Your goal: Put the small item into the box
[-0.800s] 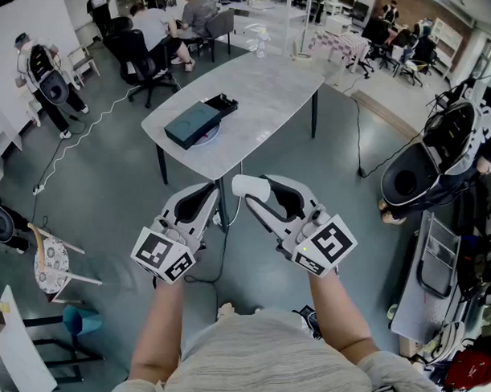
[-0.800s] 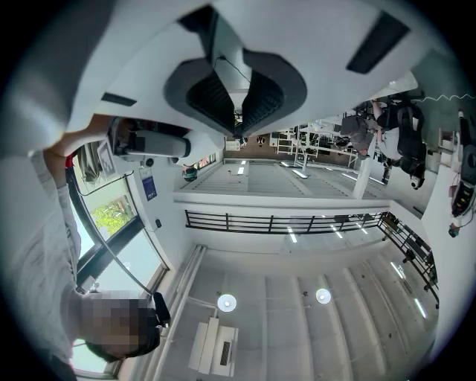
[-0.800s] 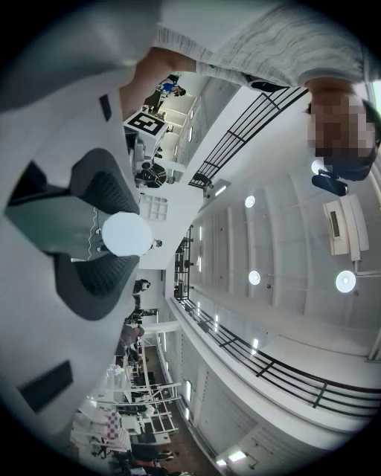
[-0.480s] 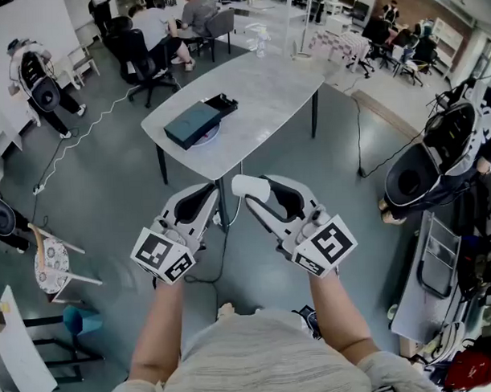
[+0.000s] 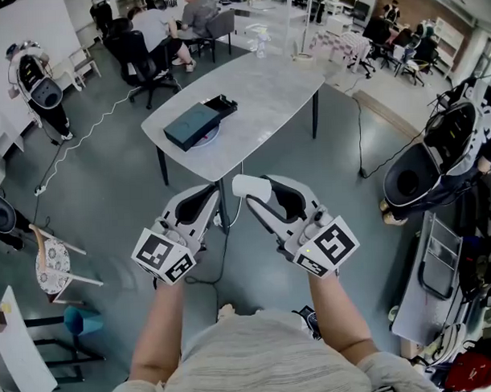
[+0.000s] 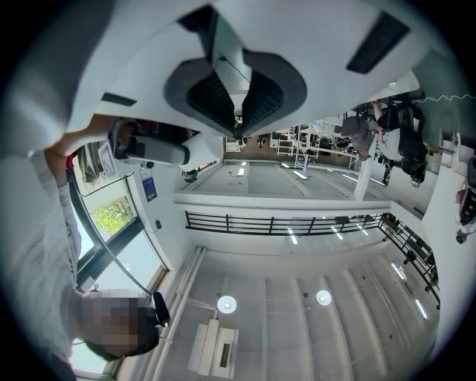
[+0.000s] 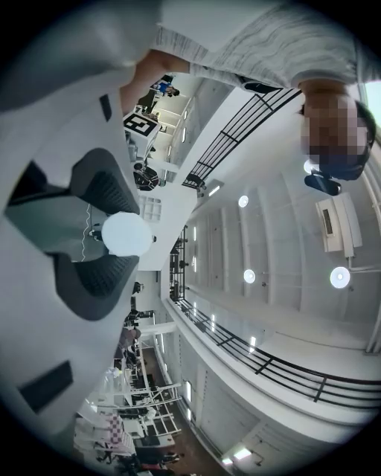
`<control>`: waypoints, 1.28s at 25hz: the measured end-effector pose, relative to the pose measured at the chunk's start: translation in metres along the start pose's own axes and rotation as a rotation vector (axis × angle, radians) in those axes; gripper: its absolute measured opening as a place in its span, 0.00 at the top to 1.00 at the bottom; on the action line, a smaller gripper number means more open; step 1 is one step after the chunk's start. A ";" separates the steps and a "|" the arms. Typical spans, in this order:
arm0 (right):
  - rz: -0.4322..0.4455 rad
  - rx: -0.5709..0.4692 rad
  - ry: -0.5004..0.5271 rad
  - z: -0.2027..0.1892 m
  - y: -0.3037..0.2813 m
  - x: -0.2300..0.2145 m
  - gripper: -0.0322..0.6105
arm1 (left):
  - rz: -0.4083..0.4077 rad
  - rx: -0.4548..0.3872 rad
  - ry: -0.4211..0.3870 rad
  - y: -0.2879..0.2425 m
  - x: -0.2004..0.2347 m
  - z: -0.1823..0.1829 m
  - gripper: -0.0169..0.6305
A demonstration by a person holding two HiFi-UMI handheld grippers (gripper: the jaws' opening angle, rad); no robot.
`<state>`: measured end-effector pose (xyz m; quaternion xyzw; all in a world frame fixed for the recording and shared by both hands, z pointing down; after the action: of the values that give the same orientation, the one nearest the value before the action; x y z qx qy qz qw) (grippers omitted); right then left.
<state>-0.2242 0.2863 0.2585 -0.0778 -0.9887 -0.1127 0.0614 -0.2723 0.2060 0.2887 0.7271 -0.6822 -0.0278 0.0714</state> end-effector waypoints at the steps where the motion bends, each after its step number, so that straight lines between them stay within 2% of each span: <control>1: -0.005 -0.006 -0.005 0.001 0.003 -0.002 0.66 | -0.001 0.001 -0.001 -0.001 -0.002 -0.001 0.90; 20: -0.048 0.028 -0.035 -0.008 0.050 -0.042 0.66 | -0.050 0.025 -0.005 -0.046 -0.040 -0.022 0.90; 27: -0.059 0.061 -0.044 -0.026 0.037 -0.068 0.66 | -0.071 0.014 0.011 -0.072 -0.019 -0.029 0.91; 32: -0.067 0.075 -0.036 -0.039 0.007 -0.101 0.66 | -0.084 0.003 0.042 -0.098 0.019 -0.038 0.92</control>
<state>-0.1201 0.2695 0.2839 -0.0443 -0.9952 -0.0759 0.0424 -0.1691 0.1949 0.3135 0.7557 -0.6494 -0.0146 0.0833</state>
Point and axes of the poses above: the fingertips, and each gripper's own axes: y backward along the fingers, x to its left, z out of its top, the point moved 1 cm from there along y, backward along the fingers, and after that the axes turned 3 degrees about y, right-handed, at the moved point
